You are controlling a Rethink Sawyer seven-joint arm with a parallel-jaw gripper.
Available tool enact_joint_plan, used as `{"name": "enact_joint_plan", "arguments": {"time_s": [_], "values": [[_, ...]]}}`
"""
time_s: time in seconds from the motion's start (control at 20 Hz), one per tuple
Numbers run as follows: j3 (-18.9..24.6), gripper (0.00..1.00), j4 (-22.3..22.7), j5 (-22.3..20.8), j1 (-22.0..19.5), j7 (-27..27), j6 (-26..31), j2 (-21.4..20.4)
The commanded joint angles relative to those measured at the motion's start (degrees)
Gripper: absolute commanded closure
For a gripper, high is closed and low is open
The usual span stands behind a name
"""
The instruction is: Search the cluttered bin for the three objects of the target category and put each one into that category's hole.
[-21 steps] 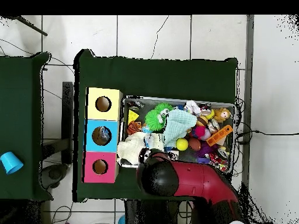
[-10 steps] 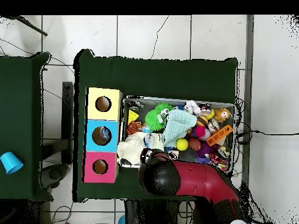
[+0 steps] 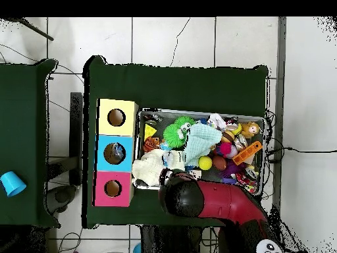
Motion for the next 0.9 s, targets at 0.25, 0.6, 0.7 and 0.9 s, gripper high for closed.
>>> {"name": "enact_joint_plan", "arguments": {"time_s": [0.25,0.6,0.7,0.9], "values": [[-2.1,0.00,-2.6,-3.8,-1.0,4.9,-8.5,6.9],[-2.4,0.00,-3.6,-3.8,-0.5,3.3,-6.2,6.6],[-2.3,0.00,-3.2,-3.5,-0.7,3.3,-6.1,6.1],[-2.2,0.00,-2.4,-3.2,-0.8,2.9,-5.1,4.5]]}}
